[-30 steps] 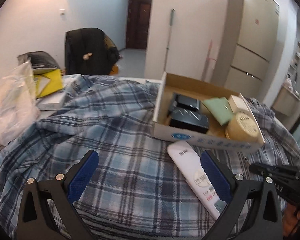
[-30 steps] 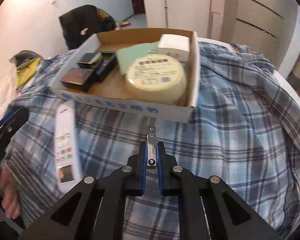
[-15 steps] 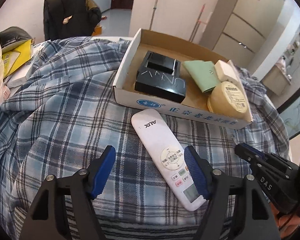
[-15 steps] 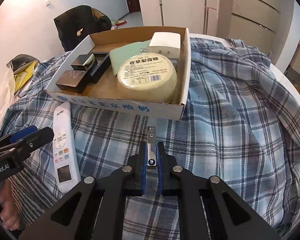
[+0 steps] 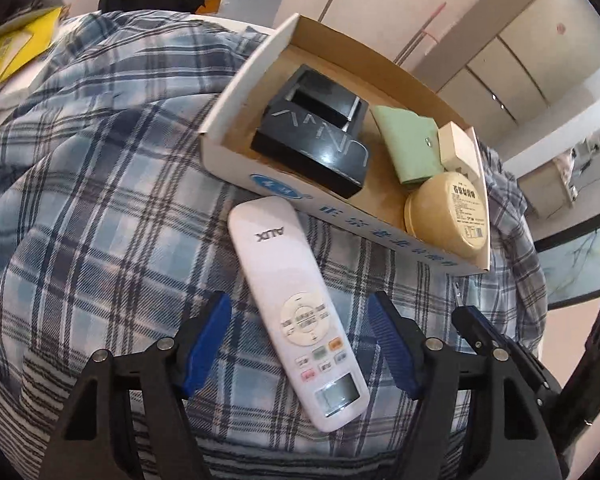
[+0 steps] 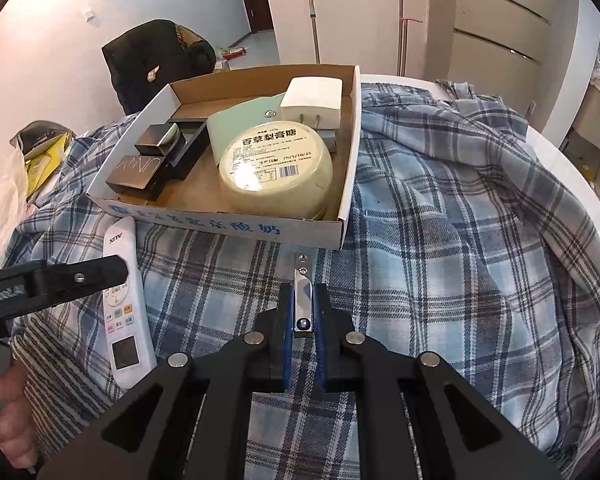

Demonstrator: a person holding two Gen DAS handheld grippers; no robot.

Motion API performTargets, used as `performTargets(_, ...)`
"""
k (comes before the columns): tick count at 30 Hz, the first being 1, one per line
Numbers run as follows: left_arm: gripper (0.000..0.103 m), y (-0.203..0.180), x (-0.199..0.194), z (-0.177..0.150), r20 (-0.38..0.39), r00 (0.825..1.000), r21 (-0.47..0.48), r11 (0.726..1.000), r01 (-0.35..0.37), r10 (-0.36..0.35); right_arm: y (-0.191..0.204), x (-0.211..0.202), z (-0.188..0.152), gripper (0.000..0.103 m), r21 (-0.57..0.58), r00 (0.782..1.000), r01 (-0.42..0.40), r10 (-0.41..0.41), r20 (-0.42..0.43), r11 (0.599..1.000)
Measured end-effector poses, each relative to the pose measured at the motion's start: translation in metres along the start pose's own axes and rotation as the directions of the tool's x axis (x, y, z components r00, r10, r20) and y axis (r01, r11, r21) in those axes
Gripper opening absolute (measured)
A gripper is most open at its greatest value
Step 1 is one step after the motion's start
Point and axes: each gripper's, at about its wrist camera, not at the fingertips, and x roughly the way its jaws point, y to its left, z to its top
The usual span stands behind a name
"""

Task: Organize rigid objects
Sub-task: 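Close the left tool on the white remote and lift it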

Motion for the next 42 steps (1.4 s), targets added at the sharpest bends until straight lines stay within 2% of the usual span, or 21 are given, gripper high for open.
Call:
performTargets(3, 0.073, -0.008, 0.005, 0.001, -0.017, 1.000, 0.016, 1.000, 0.009, -0.009, -0.001, -0.003, 0.001, 0.009, 0.001, 1.000, -0.001, 0.001, 0.010, 1.000)
performTargets(7, 0.074, -0.025, 0.016, 0.000, -0.027, 0.996, 0.140, 0.987, -0.083, 0.088, 0.001, -0.007, 0.001, 0.009, -0.021, 0.999, 0.021, -0.020, 0.027, 1.000)
performTargets(9, 0.074, -0.028, 0.017, -0.002, -0.019, 0.994, 0.170, 0.980, -0.100, 0.105, 0.002, -0.007, 0.001, 0.009, -0.038, 0.999, 0.025, -0.024, 0.023, 0.999)
performTargets(13, 0.072, -0.035, 0.019, -0.009, 0.008, 0.984, 0.287, 0.942, -0.173, 0.178, 0.002, -0.004, 0.001, 0.009, -0.044, 1.000, 0.026, -0.025, 0.014, 0.999)
performTargets(15, 0.072, -0.032, 0.018, -0.013, -0.005, 0.984, 0.327, 0.930, -0.166, 0.177, 0.002, -0.003, 0.000, 0.009, -0.042, 1.000, 0.024, -0.024, 0.012, 0.999)
performTargets(18, 0.071, -0.024, 0.013, -0.013, -0.031, 0.984, 0.321, 0.934, -0.158, 0.177, 0.001, -0.004, 0.000, 0.009, -0.043, 1.000, 0.019, -0.018, 0.015, 0.999)
performTargets(21, 0.057, -0.009, 0.004, -0.013, -0.041, 0.983, 0.329, 0.932, -0.154, 0.178, 0.002, -0.003, 0.000, 0.009, -0.044, 1.000, 0.023, -0.023, 0.015, 0.999)
performTargets(22, 0.049, -0.001, 0.000, -0.012, -0.046, 0.983, 0.331, 0.931, -0.153, 0.177, 0.002, -0.003, 0.000, 0.009, -0.043, 1.000, 0.024, -0.023, 0.013, 0.999)
performTargets(23, 0.047, 0.002, -0.003, -0.012, -0.047, 0.982, 0.328, 0.931, -0.158, 0.183, 0.002, -0.002, 0.000, 0.009, -0.043, 1.000, 0.026, -0.025, 0.012, 0.999)
performTargets(30, 0.046, 0.009, -0.007, -0.014, -0.051, 0.983, 0.315, 0.937, -0.150, 0.174, 0.002, 0.000, -0.001, 0.009, -0.040, 1.000, 0.022, -0.022, 0.008, 0.999)
performTargets(36, 0.044, -0.001, -0.006, -0.017, 0.000, 0.971, 0.388, 0.895, -0.221, 0.240, 0.000, 0.003, -0.001, 0.009, -0.034, 1.000, 0.023, -0.023, -0.002, 0.999)
performTargets(42, 0.043, -0.006, -0.029, -0.024, 0.031, 0.979, 0.416, 0.888, -0.196, 0.201, -0.001, -0.001, 0.000, 0.009, -0.027, 1.000, 0.017, -0.017, 0.007, 0.999)
